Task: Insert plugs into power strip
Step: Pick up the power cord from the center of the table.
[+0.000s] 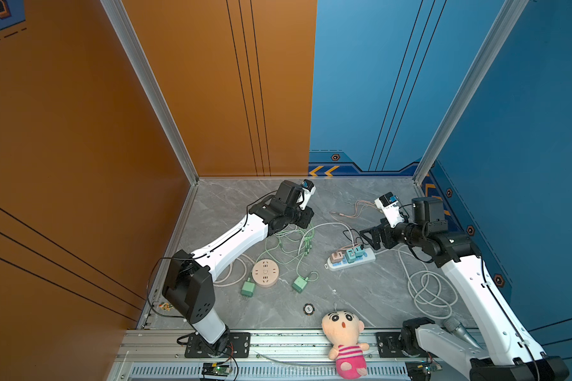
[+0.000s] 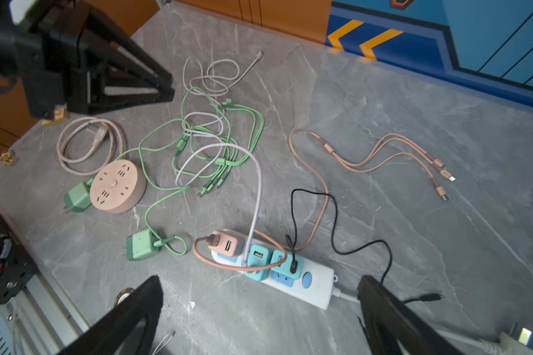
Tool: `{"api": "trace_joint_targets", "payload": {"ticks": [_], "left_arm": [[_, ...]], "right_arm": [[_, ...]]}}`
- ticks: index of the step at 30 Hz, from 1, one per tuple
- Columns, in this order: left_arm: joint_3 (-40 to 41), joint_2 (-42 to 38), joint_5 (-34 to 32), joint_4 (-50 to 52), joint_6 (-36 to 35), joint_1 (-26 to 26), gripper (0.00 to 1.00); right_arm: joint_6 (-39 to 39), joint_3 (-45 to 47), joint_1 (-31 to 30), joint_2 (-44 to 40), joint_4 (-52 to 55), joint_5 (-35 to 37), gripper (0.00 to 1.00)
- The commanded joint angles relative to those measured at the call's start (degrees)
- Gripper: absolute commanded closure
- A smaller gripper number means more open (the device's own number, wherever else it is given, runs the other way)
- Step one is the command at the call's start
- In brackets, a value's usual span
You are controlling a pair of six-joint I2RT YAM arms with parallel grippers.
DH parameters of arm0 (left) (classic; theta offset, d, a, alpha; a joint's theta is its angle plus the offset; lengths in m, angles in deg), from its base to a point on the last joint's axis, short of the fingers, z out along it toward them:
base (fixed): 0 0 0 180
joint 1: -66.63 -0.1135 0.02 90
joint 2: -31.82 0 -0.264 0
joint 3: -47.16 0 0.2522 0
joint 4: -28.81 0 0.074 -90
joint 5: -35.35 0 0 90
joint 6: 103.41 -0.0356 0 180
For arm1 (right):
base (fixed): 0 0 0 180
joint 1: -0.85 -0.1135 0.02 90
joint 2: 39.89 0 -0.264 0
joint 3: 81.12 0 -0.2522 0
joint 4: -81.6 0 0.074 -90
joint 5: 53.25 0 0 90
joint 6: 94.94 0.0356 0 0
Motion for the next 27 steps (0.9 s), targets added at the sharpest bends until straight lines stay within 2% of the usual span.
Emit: {"api": "trace_joint_targets", "payload": {"ticks": [1,6,9,11,15,19,22,25,27], "left_arm": [[3.53,-3.04,-0.60,3.35,1.24,2.06,0.68],[6.79,-5.21,-5.75,7.19,2.66,3.16,0.65],[7.12,-5.02,-9.57,9.43,3.77,3.20,0.64],[7.16,-3.99,-10.98,10.02,4.36,3.22,0.56],[7.11,0.08,-10.36,9.98,5.24,3.21,0.48],[5.72,5.09,-10.02,9.94,5.60,3.24,0.46],[4.09,8.90,-9.85,9.95,5.73,3.26,0.48],[2.61,11.64,-11.71,10.00,6.94,2.96,0.60],[1.19,12.90,-12.54,9.96,7.33,2.55,0.72]], "right_arm": [[4.91,-2.26,3.25,4.34,-5.95,2.43,0.00],[11.31,-4.18,9.13,11.12,-11.45,-2.23,0.00],[13.60,-2.70,10.29,12.55,-16.11,-3.78,0.00],[14.16,-2.33,10.45,13.51,-17.56,-4.09,0.00],[15.28,-2.38,10.95,14.90,-19.08,-5.30,0.00],[15.96,-3.22,12.19,15.84,-19.52,-12.16,0.02],[17.32,-3.54,13.30,16.63,-20.35,-15.56,0.00],[18.97,-3.28,14.74,16.85,-22.08,-20.30,0.00],[20.17,-1.87,15.34,16.22,-24.81,-21.08,0.00]]}}
